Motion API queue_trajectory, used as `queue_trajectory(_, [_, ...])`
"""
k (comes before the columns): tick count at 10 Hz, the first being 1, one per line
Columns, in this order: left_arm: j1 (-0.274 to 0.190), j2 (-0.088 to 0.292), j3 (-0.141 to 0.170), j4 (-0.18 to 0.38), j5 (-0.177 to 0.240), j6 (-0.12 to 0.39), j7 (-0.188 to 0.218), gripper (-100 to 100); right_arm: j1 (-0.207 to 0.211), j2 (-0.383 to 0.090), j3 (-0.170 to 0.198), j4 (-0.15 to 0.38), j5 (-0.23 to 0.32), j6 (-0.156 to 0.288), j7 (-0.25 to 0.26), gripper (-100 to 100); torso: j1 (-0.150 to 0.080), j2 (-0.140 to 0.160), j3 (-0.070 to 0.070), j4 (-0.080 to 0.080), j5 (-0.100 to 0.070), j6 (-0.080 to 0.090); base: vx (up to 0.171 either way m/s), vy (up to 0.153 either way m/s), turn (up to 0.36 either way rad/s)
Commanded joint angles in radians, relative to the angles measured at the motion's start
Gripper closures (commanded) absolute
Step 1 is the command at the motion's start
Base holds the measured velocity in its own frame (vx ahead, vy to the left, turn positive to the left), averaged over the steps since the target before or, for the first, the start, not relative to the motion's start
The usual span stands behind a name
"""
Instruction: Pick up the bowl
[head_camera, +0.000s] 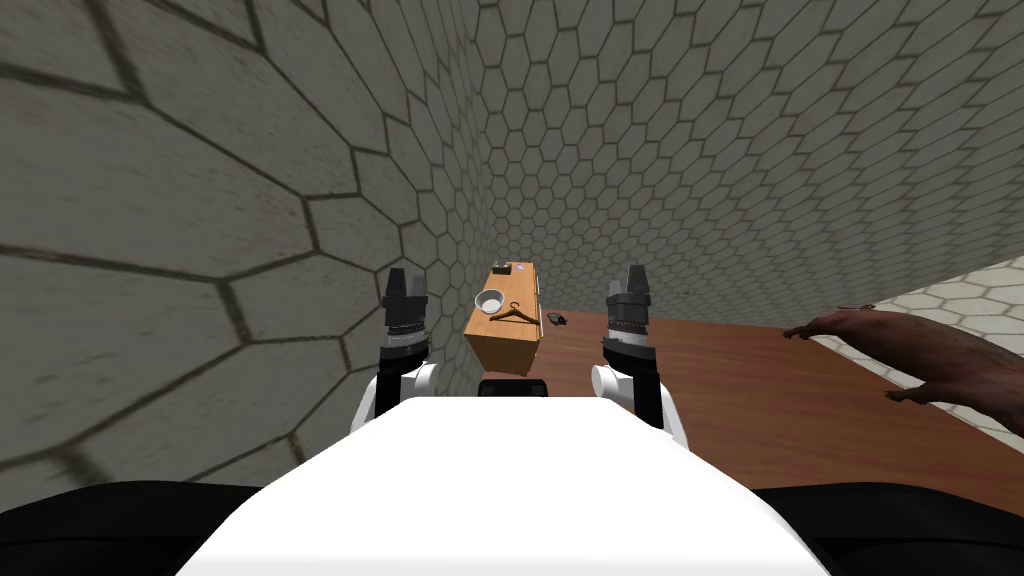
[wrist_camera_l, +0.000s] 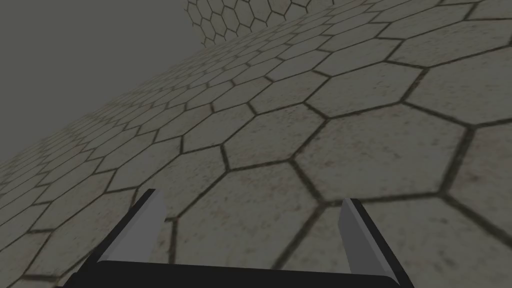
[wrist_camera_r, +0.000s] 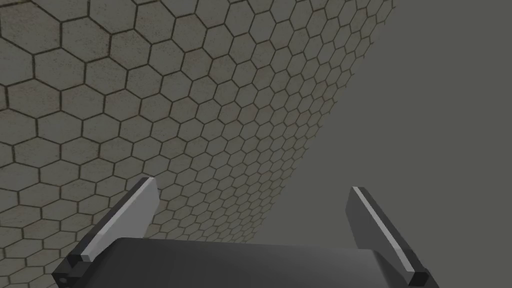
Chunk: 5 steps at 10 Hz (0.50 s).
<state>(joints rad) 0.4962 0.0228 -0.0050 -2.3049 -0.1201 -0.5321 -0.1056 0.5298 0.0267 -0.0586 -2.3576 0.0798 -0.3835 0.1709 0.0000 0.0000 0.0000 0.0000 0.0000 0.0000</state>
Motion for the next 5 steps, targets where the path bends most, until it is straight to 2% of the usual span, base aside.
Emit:
queue_trajectory(1, [-0.015,0.041,-0.012,0.019,0.019,0.023,-0.009,-100,0.000,0.000,0.000,0.000,0.000,0.000,0.000,0,0.000,0.000,0.000,0.000,0.000,0.000,0.007,-0.010,-0.003])
queue_trajectory(5, [-0.075,0.127,-0.048,0.083,0.078,0.096,-0.038,-100,0.000,0.000,0.000,0.000,0.000,0.000,0.000,0,-0.001,0.000,0.000,0.000,0.000,0.000,-0.007,-0.022,0.011])
